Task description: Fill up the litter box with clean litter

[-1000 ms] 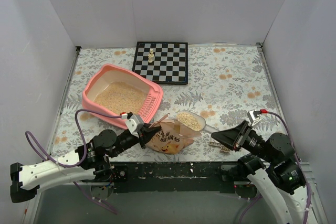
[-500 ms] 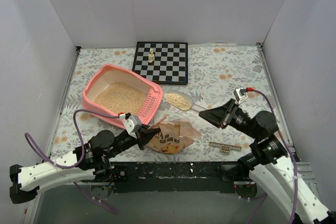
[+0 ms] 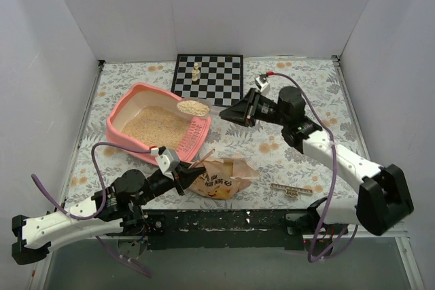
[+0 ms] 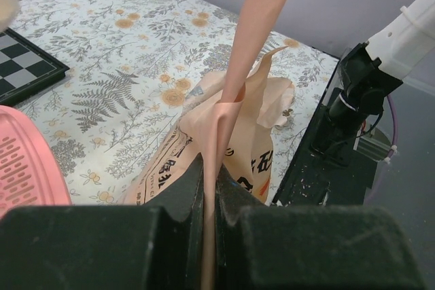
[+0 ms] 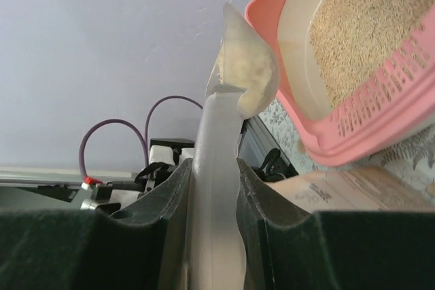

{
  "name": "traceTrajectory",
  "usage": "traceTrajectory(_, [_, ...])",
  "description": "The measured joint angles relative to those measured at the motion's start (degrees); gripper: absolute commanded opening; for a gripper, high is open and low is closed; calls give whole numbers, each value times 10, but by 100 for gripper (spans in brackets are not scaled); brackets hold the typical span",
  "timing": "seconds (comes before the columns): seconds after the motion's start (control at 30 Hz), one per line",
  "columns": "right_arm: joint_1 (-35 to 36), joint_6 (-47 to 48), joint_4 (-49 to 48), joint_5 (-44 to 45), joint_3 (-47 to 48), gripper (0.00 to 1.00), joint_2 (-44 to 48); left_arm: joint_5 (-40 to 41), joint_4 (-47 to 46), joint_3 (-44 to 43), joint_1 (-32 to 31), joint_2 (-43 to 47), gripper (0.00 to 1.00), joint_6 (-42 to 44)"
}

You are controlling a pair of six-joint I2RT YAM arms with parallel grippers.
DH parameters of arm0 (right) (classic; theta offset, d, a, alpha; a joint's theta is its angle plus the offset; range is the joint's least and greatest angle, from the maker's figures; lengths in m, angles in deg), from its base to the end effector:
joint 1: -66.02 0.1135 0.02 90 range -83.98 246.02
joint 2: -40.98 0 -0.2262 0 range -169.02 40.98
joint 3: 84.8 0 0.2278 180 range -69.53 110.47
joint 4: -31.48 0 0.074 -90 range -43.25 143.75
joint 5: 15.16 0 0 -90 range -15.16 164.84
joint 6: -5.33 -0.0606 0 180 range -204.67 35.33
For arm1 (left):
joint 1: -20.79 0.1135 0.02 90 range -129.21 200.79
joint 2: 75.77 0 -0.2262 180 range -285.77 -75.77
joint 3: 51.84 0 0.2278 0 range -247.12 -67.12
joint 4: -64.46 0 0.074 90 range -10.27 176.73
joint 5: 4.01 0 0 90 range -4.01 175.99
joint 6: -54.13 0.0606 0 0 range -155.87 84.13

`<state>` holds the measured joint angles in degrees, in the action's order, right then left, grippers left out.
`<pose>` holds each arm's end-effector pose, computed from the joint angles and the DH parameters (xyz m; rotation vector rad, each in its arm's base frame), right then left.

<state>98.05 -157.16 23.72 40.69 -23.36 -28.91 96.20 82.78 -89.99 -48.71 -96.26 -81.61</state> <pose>0.2292 0.1835 0.2909 0.1132 1.9354 1.7983 0.0657 -0.1450 0.2602 0.2112 1.7629 -1.3919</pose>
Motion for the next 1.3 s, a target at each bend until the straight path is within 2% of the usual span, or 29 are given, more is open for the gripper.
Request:
traceTrajectory(0.17, [32, 80, 57, -2, 135, 1, -129, 13, 6, 0, 0, 10, 0, -5])
traceTrajectory(0.27, [49, 144, 138, 18, 208, 1, -200, 23, 15, 0, 0, 23, 0, -8])
traceTrajectory(0.53, [104, 326, 409, 141, 455, 1, -388, 35, 31, 0, 0, 41, 0, -18])
traceTrajectory(0.7, [140, 413, 501, 214, 565, 1, -442, 40, 34, 0, 0, 44, 0, -25])
traceTrajectory(0.83, [167, 487, 545, 261, 635, 1, -465, 40, 38, -1, 0, 44, 0, -31])
traceTrajectory(0.97, [195, 559, 542, 296, 685, 1, -480, 40, 38, -1, 0, 45, 0, -34])
traceTrajectory(1.2, [236, 638, 525, 331, 704, 1, -487, 40, 40, -1, 0, 47, 0, -36])
traceTrajectory(1.3, [241, 654, 509, 368, 674, 1, -475, 43, 44, -1, 0, 50, 0, -36])
